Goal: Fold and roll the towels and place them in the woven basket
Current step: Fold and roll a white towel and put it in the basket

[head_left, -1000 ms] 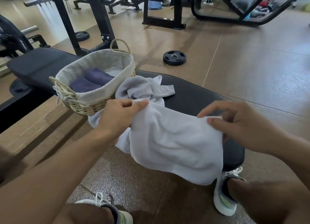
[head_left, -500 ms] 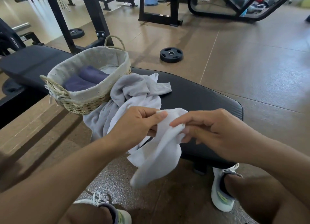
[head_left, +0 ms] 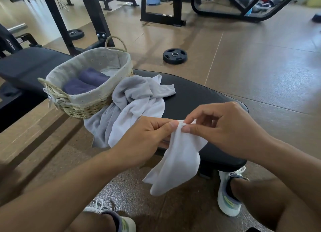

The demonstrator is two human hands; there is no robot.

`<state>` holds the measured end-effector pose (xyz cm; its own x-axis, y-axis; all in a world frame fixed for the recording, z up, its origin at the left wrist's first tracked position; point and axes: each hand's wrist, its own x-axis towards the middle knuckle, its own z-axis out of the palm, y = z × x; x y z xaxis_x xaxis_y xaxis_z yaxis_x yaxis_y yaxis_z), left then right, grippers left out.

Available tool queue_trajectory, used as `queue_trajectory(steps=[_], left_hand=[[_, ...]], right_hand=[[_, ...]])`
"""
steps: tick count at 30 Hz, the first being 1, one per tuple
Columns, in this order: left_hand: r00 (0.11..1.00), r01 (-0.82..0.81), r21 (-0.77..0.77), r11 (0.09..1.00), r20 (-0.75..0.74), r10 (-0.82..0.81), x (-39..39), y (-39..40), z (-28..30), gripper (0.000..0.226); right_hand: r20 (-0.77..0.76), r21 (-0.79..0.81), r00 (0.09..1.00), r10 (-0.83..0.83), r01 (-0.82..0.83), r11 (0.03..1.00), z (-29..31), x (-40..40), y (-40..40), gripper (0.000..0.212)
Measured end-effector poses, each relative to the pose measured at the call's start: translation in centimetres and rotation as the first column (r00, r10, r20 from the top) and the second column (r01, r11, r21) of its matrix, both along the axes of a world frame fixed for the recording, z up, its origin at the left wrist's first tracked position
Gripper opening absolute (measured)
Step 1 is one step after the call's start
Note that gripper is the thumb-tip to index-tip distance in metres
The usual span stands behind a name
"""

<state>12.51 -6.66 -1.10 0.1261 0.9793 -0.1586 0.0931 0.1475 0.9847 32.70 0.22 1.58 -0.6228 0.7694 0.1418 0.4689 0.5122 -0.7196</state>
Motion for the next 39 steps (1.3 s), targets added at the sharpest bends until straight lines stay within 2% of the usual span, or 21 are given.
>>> queue_trajectory(steps=[10, 19, 24, 27, 29, 34, 37, 39], left_hand=[[0.995, 0.096, -0.015, 0.995, 0.04, -0.095, -0.3, -0.3, 0.4, 0.032], [0.991, -0.051, -0.014, 0.999, 0.123, 0.052, -0.8, -0.3, 1.1, 0.012], [0.991, -0.113, 0.019, 0.993, 0.078, 0.111, -0.7, -0.2, 1.2, 0.008], [0.981, -0.19, 0.072, 0.979, 0.039, 0.188, -0.8, 0.0, 1.2, 0.015], [0.972, -0.233, 0.103, 0.967, 0.026, 0.232, -1.1, 0.1, 1.2, 0.016], [0.98, -0.192, 0.134, 0.972, -0.025, 0.197, -1.2, 0.1, 1.0, 0.019], [0.983, -0.12, 0.193, 0.974, -0.116, 0.144, -0.7, 0.0, 0.8, 0.015], [0.976, -0.117, 0.222, 0.968, -0.157, 0.154, -0.6, 0.1, 0.6, 0.013]], right_hand=[[0.0, 0.053, 0.999, 0.054, -0.054, 0.997, -0.3, 0.0, 0.4, 0.02], [-0.011, 0.043, 0.991, 0.137, -0.136, 0.99, -0.1, 0.1, 0.4, 0.012], [0.03, 0.017, 0.987, 0.16, -0.161, 0.987, -0.1, 0.3, 0.7, 0.005], [0.112, 0.032, 0.983, 0.145, -0.15, 0.988, -0.2, 0.9, 1.3, 0.016], [0.105, 0.0, 0.987, 0.119, -0.12, 0.993, -0.2, 1.1, 1.5, 0.015], [0.057, 0.086, 0.996, 0.073, -0.078, 0.993, -0.7, 0.3, 0.9, 0.041], [0.088, 0.106, 0.991, 0.102, -0.111, 0.988, -1.0, -0.8, 0.0, 0.033], [0.042, 0.075, 0.995, 0.092, -0.095, 0.993, -1.1, -1.3, -0.6, 0.022]])
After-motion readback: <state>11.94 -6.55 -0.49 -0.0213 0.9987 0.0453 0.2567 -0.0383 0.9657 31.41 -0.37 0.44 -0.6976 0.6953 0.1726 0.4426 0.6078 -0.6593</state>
